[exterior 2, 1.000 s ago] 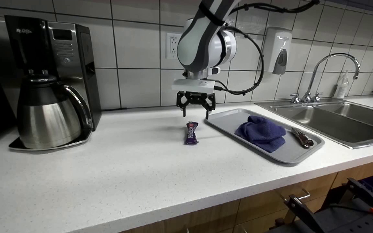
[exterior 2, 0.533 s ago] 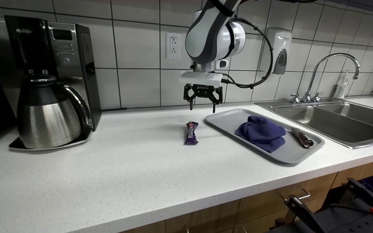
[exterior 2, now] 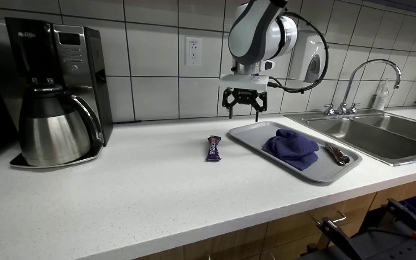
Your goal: Remove the sachets from the tray, one at a time
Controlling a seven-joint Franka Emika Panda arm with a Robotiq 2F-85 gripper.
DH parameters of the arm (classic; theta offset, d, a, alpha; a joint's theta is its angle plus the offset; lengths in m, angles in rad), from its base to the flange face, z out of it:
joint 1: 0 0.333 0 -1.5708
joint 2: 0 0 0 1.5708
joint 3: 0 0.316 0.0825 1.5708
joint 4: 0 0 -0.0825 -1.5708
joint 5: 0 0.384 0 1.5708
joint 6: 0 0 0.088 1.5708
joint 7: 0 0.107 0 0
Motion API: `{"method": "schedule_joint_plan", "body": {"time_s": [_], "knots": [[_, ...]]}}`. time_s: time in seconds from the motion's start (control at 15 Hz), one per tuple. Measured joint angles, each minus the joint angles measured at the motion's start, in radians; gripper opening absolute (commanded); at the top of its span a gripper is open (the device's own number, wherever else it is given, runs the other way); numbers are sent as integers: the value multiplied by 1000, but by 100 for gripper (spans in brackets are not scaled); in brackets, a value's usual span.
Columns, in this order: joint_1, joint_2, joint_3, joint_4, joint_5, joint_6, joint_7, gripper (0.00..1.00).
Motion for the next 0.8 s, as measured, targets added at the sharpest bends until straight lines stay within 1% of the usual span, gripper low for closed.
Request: {"method": "schedule_joint_plan", "body": {"time_s": [0.33, 0.8], "knots": [[-50, -65, -8, -80, -21, 16, 0, 100], [-146, -141, -11, -178, -26, 52, -12, 100]]}}
